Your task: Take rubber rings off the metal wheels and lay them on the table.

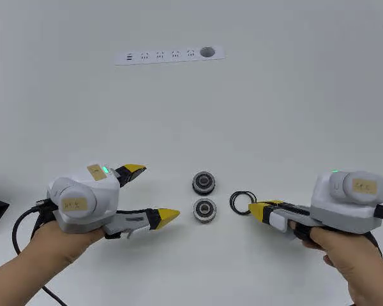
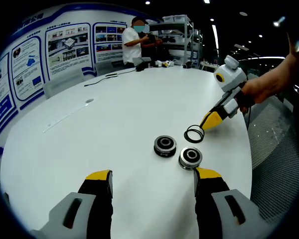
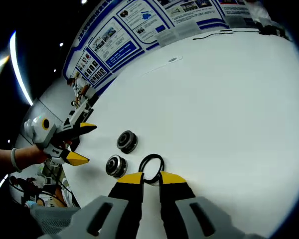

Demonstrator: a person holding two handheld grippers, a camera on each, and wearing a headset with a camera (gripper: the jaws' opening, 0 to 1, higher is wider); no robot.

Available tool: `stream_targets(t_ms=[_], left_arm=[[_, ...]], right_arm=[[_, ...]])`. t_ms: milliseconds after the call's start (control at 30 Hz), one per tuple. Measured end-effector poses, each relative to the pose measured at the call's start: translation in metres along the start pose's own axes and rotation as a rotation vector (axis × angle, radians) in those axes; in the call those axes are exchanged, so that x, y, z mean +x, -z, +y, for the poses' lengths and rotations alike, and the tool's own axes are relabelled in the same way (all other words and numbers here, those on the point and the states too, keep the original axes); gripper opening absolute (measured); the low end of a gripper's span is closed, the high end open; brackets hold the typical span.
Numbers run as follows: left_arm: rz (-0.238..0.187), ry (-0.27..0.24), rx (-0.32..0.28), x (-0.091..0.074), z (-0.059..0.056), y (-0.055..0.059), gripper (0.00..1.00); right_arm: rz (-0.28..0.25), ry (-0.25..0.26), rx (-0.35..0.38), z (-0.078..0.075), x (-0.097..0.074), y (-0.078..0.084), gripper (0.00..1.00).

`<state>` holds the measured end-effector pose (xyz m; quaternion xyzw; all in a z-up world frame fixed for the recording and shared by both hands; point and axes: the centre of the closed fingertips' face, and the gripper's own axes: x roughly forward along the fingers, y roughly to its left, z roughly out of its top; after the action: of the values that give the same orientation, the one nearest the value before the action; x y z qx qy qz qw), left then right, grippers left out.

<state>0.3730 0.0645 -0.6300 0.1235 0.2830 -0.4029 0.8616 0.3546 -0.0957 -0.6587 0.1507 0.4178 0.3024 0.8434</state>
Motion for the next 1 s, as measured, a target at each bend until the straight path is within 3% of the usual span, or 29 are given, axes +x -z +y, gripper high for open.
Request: stream_targets(t_ms=[400, 533, 733, 1000], left_arm=[[-0.008, 0.010, 0.009, 0.005, -0.003, -0.007, 0.65], [-0.014, 0.014, 0.011, 0.007, -0.003, -0.010, 0.64], [-0.021, 0.023, 0.018, 0.010, -0.006, -0.018, 0.58], [-0.022, 0.042, 0.028, 0.013, -0.009, -0.023, 0.45]], right_arm=[[0.018, 0.041, -0.141, -0.002, -0.001, -0.001, 0.25], [-0.008, 0.044, -0.139, -0.002, -0.003, -0.007, 0.31], [-0.027, 0.026, -0.120, 0.002, -0.001, -0.014, 0.31], [-0.039, 0.000, -0.102, 0.010, 0.003, -0.018, 0.31]])
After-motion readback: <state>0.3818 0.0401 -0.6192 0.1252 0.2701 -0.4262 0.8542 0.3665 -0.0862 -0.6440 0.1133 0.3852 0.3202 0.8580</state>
